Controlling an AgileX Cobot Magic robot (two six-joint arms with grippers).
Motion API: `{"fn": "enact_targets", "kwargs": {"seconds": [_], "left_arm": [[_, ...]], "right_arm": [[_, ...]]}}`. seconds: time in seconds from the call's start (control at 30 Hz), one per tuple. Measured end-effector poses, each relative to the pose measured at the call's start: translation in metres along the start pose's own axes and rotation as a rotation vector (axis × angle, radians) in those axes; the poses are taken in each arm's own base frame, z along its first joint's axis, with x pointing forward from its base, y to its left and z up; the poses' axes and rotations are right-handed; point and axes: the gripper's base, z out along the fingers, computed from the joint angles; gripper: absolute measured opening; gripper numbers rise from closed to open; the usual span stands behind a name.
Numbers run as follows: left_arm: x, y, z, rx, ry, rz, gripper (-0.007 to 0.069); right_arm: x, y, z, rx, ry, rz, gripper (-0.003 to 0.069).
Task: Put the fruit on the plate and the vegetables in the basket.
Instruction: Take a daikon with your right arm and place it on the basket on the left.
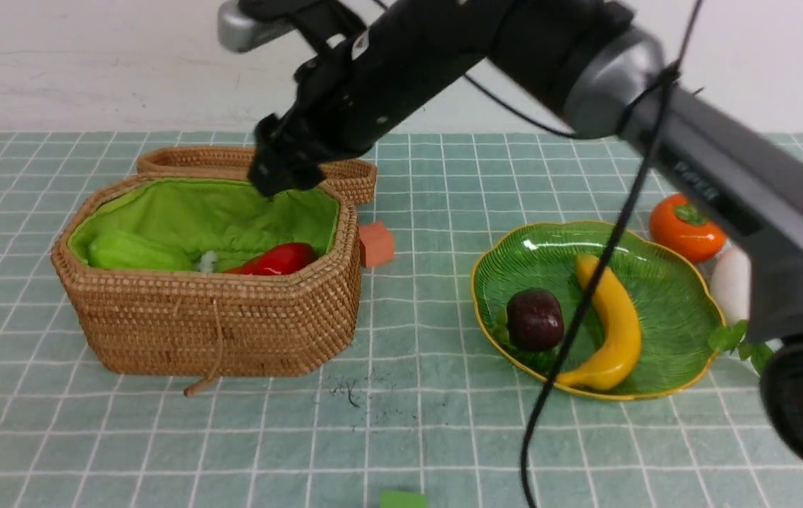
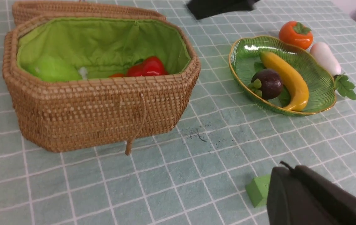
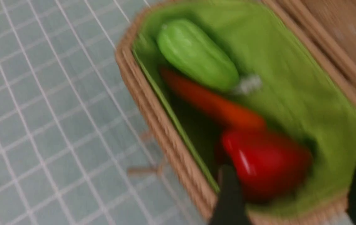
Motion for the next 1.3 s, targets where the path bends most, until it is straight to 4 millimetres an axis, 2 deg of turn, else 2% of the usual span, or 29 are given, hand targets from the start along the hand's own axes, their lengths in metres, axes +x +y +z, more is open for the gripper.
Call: {"fn": "enact_targets", "kwargs": {"seconds": [0.1,0.13,0.17,0.2,0.27,0.3,0.33,0.43,0.47,0.5,0.53,0.57,0.6,0.67,0.7,0.73,0.87,0.9,0.93,1.03,1.1,1.13,1.17,1.3], "left_arm": [[-0.003,-0.002,0.000,0.024,-0.030,0.031,-0.0010],[-0.003,-0.003,0.000,0.029,-0.034,0.034,-0.0010],[-0.004,-0.004,0.000,0.043,-0.043,0.043,-0.0010],[-0.004,-0.005,0.000,0.051,-0.048,0.047,-0.0010],[-0.005,-0.006,0.000,0.068,-0.051,0.052,-0.0010],[-0.004,-0.007,0.000,0.077,-0.046,0.054,-0.0010],[-0.004,-0.007,0.000,0.078,-0.046,0.055,-0.0010],[-0.003,-0.009,0.000,0.097,-0.037,0.069,-0.0010],[-0.003,-0.009,0.000,0.098,-0.038,0.069,-0.0010],[-0.003,-0.009,-0.001,0.101,-0.037,0.078,-0.0010],[-0.003,-0.010,-0.001,0.105,-0.039,0.096,-0.0010],[-0.003,-0.010,-0.001,0.106,-0.039,0.102,-0.0010],[-0.003,-0.010,-0.001,0.108,-0.040,0.103,-0.0010],[-0.004,-0.011,-0.001,0.117,-0.045,0.109,-0.0010],[-0.003,-0.011,-0.001,0.118,-0.045,0.108,-0.0010],[-0.004,-0.011,-0.001,0.120,-0.046,0.109,-0.0010],[-0.004,-0.011,-0.001,0.122,-0.050,0.113,-0.0010],[-0.004,-0.011,-0.001,0.123,-0.052,0.113,-0.0010],[-0.004,-0.012,-0.001,0.124,-0.055,0.113,-0.0010],[-0.005,-0.012,-0.001,0.127,-0.059,0.112,-0.0010],[-0.005,-0.012,-0.001,0.127,-0.060,0.112,-0.0010],[-0.005,-0.012,-0.001,0.127,-0.060,0.112,-0.0010],[-0.005,-0.012,-0.001,0.127,-0.060,0.112,-0.0010],[-0.005,-0.012,-0.001,0.128,-0.060,0.112,-0.0010]], "right_arm": [[-0.001,-0.003,-0.030,0.095,0.022,0.064,0.0209],[-0.001,-0.004,-0.034,0.112,0.020,0.072,0.0195],[-0.001,-0.006,-0.044,0.160,0.021,0.099,0.0103],[0.000,-0.009,-0.054,0.208,0.017,0.131,0.0047],[0.007,-0.016,-0.068,0.280,0.037,0.186,-0.0008],[0.015,-0.022,-0.087,0.344,0.044,0.224,-0.0015],[0.017,-0.023,-0.084,0.349,0.058,0.224,-0.0016],[0.069,-0.053,-0.150,0.548,0.116,0.403,-0.0014],[0.072,-0.054,-0.146,0.551,0.134,0.403,-0.0014],[0.089,-0.065,-0.164,0.601,0.144,0.466,-0.0013],[0.132,-0.091,-0.181,0.697,0.204,0.623,-0.0006],[0.146,-0.102,-0.188,0.730,0.201,0.688,-0.0002],[0.152,-0.105,-0.187,0.735,0.216,0.705,-0.0001],[0.199,-0.143,-0.188,0.743,0.202,0.917,0.0040],[0.202,-0.146,-0.186,0.738,0.206,0.932,0.0045],[0.219,-0.163,-0.180,0.702,0.200,1.022,0.0088],[0.252,-0.206,-0.153,0.625,0.203,1.154,0.0263],[0.251,-0.207,-0.153,0.624,0.197,1.151,0.0274],[0.264,-0.225,-0.140,0.615,0.219,1.173,0.0367],[0.273,-0.248,-0.118,0.605,0.226,1.185,0.0509],[0.276,-0.262,-0.106,0.603,0.210,1.189,0.0579],[0.275,-0.262,-0.106,0.605,0.203,1.187,0.0584],[0.276,-0.271,-0.098,0.602,0.190,1.192,0.0614],[0.282,-0.287,-0.079,0.575,0.181,1.221,0.0629]]}}
